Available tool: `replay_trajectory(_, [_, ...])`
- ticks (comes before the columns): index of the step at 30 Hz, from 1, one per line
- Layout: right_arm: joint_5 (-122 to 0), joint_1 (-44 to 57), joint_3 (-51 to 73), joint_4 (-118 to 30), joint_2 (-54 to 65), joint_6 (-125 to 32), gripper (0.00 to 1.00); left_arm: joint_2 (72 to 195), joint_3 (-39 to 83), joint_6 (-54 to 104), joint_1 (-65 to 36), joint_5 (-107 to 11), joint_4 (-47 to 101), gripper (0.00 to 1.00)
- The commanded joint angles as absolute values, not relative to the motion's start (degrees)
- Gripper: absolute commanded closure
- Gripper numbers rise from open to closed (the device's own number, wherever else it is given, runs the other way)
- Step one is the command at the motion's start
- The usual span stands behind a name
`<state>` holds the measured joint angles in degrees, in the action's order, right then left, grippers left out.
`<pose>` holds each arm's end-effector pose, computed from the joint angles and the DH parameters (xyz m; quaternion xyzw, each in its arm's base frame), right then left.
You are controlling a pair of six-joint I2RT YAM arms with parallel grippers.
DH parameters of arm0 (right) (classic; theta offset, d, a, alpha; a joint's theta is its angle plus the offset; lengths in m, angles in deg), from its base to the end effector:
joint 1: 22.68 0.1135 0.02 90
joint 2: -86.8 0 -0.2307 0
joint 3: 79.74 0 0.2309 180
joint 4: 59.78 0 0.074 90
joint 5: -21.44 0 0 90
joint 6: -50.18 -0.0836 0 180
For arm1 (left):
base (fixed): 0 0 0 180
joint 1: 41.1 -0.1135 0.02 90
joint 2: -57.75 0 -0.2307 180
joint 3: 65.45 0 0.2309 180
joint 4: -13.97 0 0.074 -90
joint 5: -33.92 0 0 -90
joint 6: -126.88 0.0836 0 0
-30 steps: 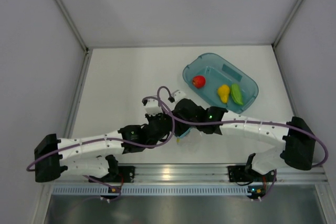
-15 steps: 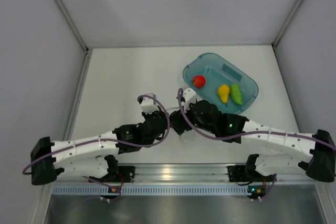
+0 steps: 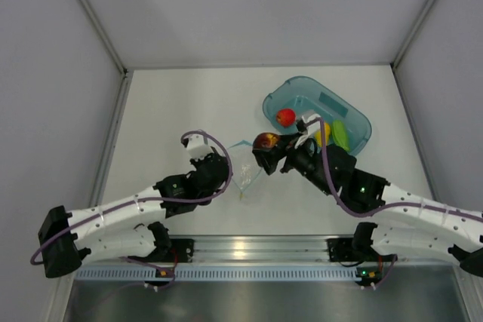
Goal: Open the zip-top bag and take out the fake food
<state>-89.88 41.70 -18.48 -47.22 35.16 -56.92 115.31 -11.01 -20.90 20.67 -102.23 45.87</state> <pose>0.1382 0.2178 0.3252 -0.1690 0.7038 0.3401 0.6004 0.1642 -0.1784 0.2199 -0.1524 0.8219 -0.1919 0.5142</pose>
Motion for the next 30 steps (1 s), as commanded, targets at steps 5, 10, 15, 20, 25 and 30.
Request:
replay_trajectory(5, [-91.86, 22.97, -12.04, -36.39, 33.72, -64.24, 0.69, 109.08, -9.87, -18.32, 14.19, -100.20, 50.73, 1.00])
replay_trajectory(10, [-85.62, 6.72, -8.96, -31.46, 25.38, -64.08, 0.65, 103.81, -8.03, -15.42, 10.40, -99.76, 55.39, 1.00])
replay_trajectory(15, [-80.86, 0.18, -0.97, -28.99, 11.06, -60.48, 0.61, 100.99, -3.37, -11.20, 9.61, -101.43, 60.93, 1.00])
replay_trajectory(20, [-79.98, -3.07, 7.37, -27.68, -1.93, -58.54, 0.51, 99.94, 0.67, -8.65, 9.43, -105.02, 66.28, 1.00])
replay_trajectory(25, [-81.03, -4.04, 14.68, -23.72, -11.36, -57.05, 0.17, 99.32, 1.21, -8.38, 8.99, -108.46, 69.28, 1.00])
replay_trajectory(30, [-82.70, -4.04, 18.20, -20.82, -12.18, -56.08, 0.01, 99.14, 2.08, -8.30, 7.59, -111.62, 72.26, 1.00])
